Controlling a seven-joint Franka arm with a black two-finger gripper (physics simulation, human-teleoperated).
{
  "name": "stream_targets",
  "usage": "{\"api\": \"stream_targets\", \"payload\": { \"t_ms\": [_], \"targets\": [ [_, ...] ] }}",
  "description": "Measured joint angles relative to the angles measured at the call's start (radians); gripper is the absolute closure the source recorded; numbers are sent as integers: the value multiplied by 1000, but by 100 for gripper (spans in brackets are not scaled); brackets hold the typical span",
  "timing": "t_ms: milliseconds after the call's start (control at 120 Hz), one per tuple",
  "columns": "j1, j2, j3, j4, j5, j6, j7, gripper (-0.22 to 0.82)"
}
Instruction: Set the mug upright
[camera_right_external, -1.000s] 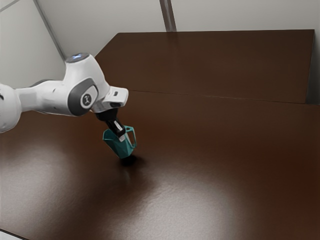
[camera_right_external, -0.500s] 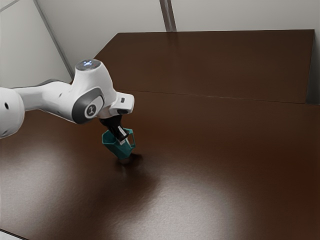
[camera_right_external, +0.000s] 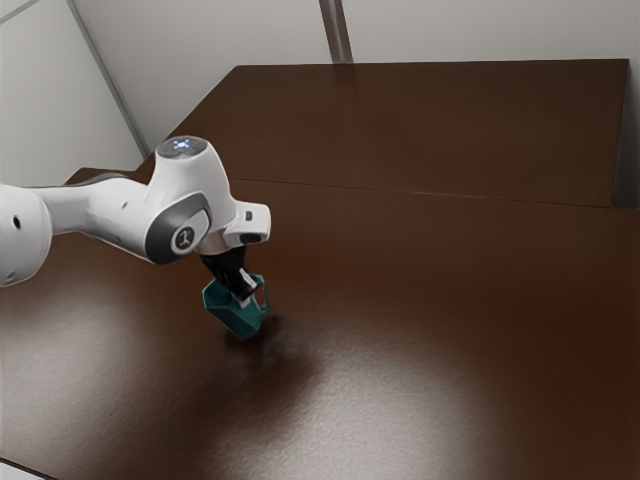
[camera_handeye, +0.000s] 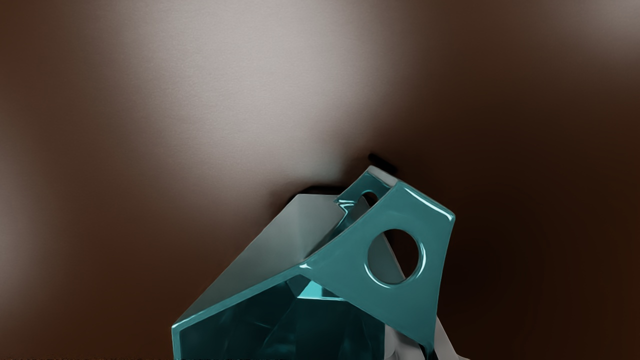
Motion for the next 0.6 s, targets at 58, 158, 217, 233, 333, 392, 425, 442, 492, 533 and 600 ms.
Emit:
{"api": "stream_targets", "payload": {
  "t_ms": [58, 158, 217, 233, 333, 392, 425, 442, 492, 533, 600],
  "targets": [
    [0, 7, 0, -1, 0, 0, -10, 79],
    [-2, 18, 0, 0, 0, 1, -24, 79],
    [-3, 21, 1, 0, 0, 1, -32, 79],
    [-3, 22, 1, -1, 0, 1, -34, 79],
    [-3, 21, 1, -7, -5, 7, -42, 60],
    [-3, 19, 1, -10, -8, 14, -47, 46],
    [-3, 16, 2, -11, -9, 17, -49, 40],
    [-3, 15, 1, -11, -10, 18, -50, 37],
    [-3, 3, 1, -11, -11, 22, -52, 30],
    [-4, -14, 1, -10, -12, 23, -54, 25],
    [-10, -52, 2, -9, -15, 22, -57, 18]
  ]
}}
